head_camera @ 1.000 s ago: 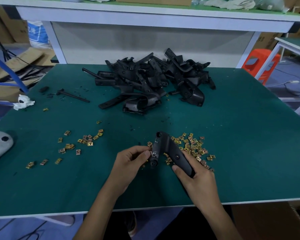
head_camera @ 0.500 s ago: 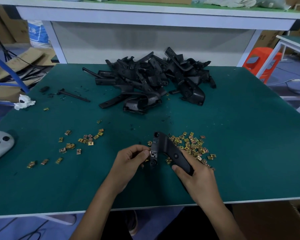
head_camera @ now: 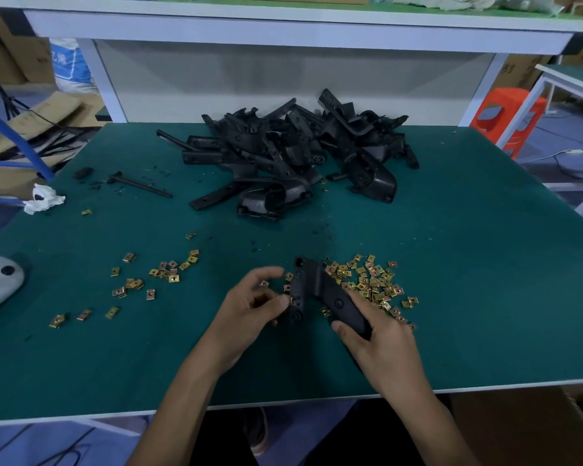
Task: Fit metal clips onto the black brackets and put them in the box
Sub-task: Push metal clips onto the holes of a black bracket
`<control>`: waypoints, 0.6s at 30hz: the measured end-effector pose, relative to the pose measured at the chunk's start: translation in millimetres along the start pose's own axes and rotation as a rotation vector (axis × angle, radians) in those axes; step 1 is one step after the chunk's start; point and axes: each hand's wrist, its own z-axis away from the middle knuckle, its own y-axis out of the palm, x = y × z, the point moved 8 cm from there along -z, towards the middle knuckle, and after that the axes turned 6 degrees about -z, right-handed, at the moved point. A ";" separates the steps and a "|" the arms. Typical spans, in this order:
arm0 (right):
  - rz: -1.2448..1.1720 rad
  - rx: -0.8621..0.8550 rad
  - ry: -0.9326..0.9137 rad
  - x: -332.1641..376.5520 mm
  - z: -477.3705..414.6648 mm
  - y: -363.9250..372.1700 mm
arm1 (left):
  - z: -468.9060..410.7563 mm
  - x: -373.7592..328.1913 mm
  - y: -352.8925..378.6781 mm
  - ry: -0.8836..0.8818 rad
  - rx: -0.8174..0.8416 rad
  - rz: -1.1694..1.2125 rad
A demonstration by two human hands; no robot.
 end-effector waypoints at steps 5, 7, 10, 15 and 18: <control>0.016 0.006 -0.006 -0.2 -1.1 0.1 | -1.1 -0.1 -0.9 0.001 0.048 0.008; 0.054 0.007 -0.028 2.1 -0.7 1.6 | -1.1 -0.4 0.9 -0.001 0.072 -0.011; 0.116 0.000 -0.082 7.9 -0.8 3.6 | -1.4 0.3 1.5 -0.002 0.080 -0.070; 0.051 -0.124 -0.046 -1.1 5.6 1.7 | -1.4 2.1 2.2 0.010 -0.025 -0.026; -0.085 -0.185 -0.007 -7.0 8.6 -2.1 | 4.8 0.6 -21.7 0.079 -0.383 -0.085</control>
